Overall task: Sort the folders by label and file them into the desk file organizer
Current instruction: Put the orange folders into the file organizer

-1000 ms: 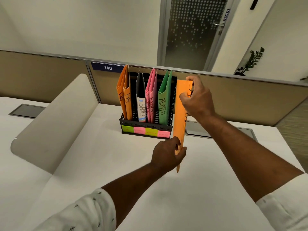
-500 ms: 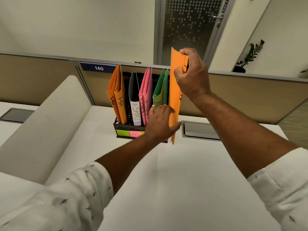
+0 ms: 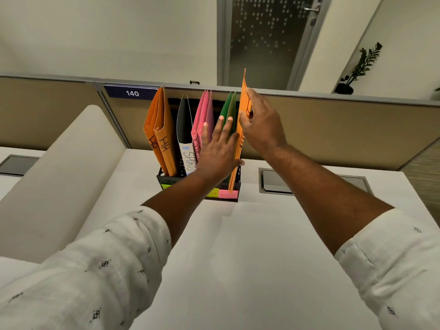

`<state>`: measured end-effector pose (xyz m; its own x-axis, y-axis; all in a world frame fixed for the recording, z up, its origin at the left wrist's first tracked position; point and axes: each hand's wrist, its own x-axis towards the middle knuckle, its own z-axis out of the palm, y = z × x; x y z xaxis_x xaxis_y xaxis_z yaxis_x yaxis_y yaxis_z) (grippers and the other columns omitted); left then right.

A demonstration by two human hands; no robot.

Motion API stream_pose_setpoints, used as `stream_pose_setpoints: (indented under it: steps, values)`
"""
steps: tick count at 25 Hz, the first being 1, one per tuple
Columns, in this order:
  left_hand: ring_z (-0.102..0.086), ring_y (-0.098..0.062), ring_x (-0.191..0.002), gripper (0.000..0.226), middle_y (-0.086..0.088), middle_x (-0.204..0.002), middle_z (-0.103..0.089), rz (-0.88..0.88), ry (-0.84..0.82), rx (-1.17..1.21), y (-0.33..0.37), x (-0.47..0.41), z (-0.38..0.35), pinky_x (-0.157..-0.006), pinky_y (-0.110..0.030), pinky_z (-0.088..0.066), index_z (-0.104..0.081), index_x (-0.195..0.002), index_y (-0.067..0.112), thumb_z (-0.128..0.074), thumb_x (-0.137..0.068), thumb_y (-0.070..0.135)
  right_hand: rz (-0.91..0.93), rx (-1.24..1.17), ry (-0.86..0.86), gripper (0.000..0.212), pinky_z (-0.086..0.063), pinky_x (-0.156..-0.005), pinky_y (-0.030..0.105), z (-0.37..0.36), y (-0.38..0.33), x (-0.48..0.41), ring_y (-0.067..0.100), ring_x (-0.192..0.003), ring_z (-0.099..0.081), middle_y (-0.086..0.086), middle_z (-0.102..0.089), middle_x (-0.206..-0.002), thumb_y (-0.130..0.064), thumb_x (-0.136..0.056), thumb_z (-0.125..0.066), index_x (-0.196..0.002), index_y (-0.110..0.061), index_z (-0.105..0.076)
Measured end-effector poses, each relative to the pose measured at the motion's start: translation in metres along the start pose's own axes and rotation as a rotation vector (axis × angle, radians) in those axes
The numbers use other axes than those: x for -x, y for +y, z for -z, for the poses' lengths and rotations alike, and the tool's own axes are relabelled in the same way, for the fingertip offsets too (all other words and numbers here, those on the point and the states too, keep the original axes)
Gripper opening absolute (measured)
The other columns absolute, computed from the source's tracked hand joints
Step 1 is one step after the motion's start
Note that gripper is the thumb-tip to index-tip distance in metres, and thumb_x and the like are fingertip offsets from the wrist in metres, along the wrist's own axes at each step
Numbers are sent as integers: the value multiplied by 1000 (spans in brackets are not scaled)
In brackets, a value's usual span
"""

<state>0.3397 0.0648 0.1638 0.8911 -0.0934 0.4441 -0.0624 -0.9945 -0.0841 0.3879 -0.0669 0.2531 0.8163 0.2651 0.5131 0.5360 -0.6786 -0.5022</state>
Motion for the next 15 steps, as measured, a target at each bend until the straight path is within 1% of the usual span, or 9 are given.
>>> stream_pose_setpoints:
  steps: [3, 6, 8, 10, 12, 13, 14, 15]
  values:
    - [-4, -35, -156, 103, -14, -168, -16, 34, -6, -27, -1, -11, -2, -121, -65, -7, -34, -153, 19, -68, -72, 74, 19, 35, -32, 56, -36, -113, 33, 3, 1, -7, 22, -144, -39, 5, -39, -158, -24, -100, -55, -152, -15, -38]
    - [2, -35, -157, 111, -14, -169, -9, 100, -50, -13, -9, -24, -1, -122, -65, -1, -24, -157, 19, -67, -71, 76, 83, 74, -64, 56, -38, -114, 36, 7, -3, -10, 21, -145, -38, 5, -36, -159, -22, -100, -52, -153, -14, -37]
    - [6, -34, -157, 117, -13, -170, -3, 110, -74, -27, -12, -27, -2, -122, -63, 1, -14, -161, 19, -65, -73, 77, 98, 111, -113, 60, -40, -111, 36, 6, -7, -7, 20, -145, -37, 2, -31, -162, -26, -100, -51, -156, -16, -30]
    - [9, -33, -156, 121, -12, -170, 1, 127, -94, -34, -13, -30, -2, -122, -63, 4, -8, -162, 20, -63, -72, 80, 101, 123, -158, 62, -39, -111, 37, 5, -10, -6, 20, -146, -35, 1, -27, -163, -29, -101, -50, -157, -16, -26]
    - [11, -34, -156, 126, -13, -170, 4, 139, -115, -44, -15, -36, 1, -121, -64, 4, -5, -162, 20, -61, -69, 84, 99, 108, -161, 60, -38, -112, 37, 6, -13, -9, 20, -145, -37, 2, -32, -162, -29, -101, -49, -156, -16, -30]
    - [12, -34, -156, 129, -13, -170, 5, 136, -121, -50, -17, -39, 2, -121, -65, 3, -4, -162, 19, -60, -67, 86, 95, 98, -145, 56, -40, -111, 37, 7, -15, -11, 21, -141, -42, 4, -38, -158, -28, -100, -49, -153, -15, -35]
    - [12, -34, -156, 131, -13, -170, 6, 133, -125, -51, -17, -40, 3, -121, -65, 2, -3, -162, 19, -61, -66, 87, 90, 82, -114, 51, -45, -108, 36, 8, -17, -14, 21, -132, -51, 5, -48, -150, -27, -99, -50, -147, -15, -43]
    - [11, -34, -156, 132, -12, -170, 6, 130, -123, -45, -16, -40, 3, -121, -65, 2, -1, -162, 19, -61, -65, 86, 87, 62, -69, 43, -52, -98, 35, 9, -19, -16, 19, -116, -59, 4, -56, -138, -26, -97, -52, -138, -14, -50]
